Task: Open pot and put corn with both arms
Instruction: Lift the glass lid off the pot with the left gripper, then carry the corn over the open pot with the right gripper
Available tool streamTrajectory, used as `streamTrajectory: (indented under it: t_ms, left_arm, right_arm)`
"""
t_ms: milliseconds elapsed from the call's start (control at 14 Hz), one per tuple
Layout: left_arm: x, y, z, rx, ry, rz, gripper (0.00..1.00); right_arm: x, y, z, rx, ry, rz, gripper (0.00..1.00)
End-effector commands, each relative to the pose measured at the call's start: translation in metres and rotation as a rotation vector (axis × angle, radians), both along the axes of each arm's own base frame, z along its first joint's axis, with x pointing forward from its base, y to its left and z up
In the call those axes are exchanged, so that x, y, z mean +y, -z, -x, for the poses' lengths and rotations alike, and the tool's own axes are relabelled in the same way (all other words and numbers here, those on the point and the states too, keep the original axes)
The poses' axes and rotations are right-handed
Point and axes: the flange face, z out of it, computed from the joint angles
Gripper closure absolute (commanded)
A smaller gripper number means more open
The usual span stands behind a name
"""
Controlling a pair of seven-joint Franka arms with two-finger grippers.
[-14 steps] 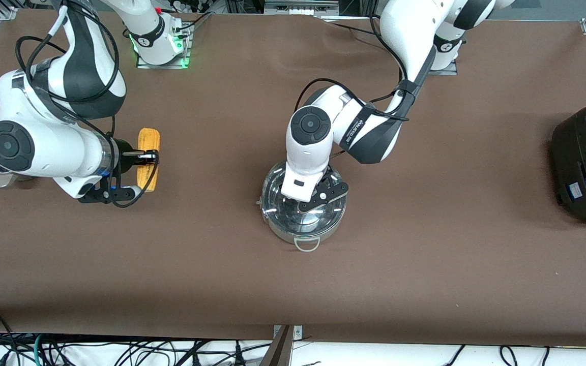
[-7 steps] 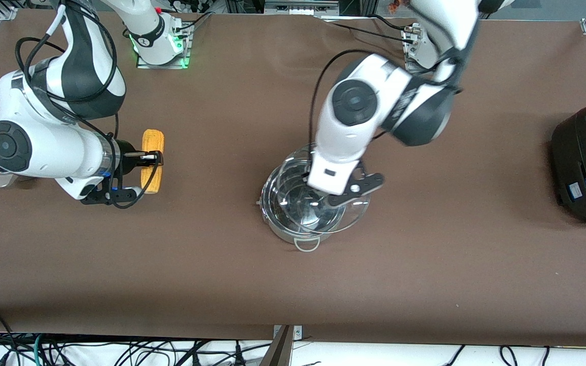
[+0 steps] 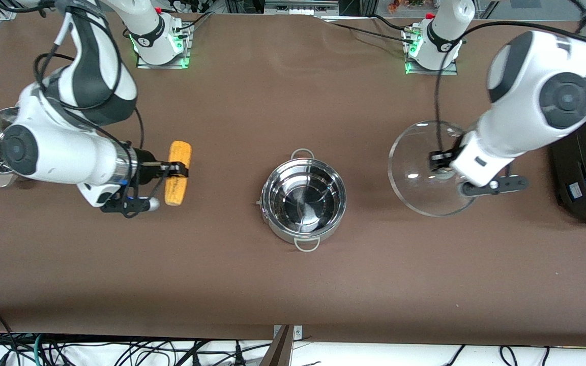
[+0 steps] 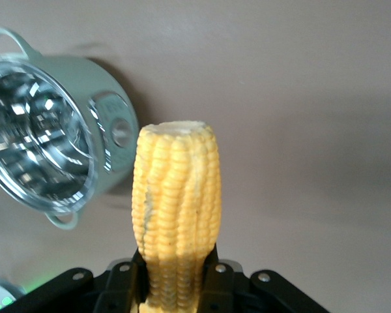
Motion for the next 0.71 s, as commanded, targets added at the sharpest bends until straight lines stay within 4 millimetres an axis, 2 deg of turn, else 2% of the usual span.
streamTrajectory:
  t_ms: [0, 143, 214, 286, 429, 500, 643]
  left_arm:
    - [0.042, 0.034, 0.040, -0.035, 0.122, -0.015, 1.00]
    - [0.063, 0.077, 0.045, -0.071, 0.164, -0.004, 1.00]
    - [0.081, 0.104, 0.049, -0.101, 0.162, -0.002, 1.00]
    - [0.089, 0.132, 0.056, -0.139, 0.183, 0.000, 1.00]
    - [0.092, 0.183, 0.064, -0.166, 0.214, 0.003, 1.00]
    - [0.092, 0.207, 0.068, -0.141, 0.211, 0.007, 1.00]
    - [0.091, 0.233, 0.070, -0.105, 0.212, 0.008, 1.00]
  right_arm:
    - [0.068, 0.002, -0.003, -0.043, 0.176, -0.019, 1.00]
    - [0.129, 0.012, 0.003, -0.082, 0.282, -0.066, 1.00]
    - [0.155, 0.022, 0.005, -0.104, 0.329, -0.091, 1.00]
    - [0.172, 0.041, 0.004, -0.115, 0.371, -0.110, 1.00]
    - [0.230, 0.079, 0.027, -0.075, 0.419, -0.149, 1.00]
    - [0.244, 0.091, 0.035, -0.051, 0.461, -0.137, 1.00]
    - [0.253, 0.108, 0.041, -0.065, 0.421, -0.117, 1.00]
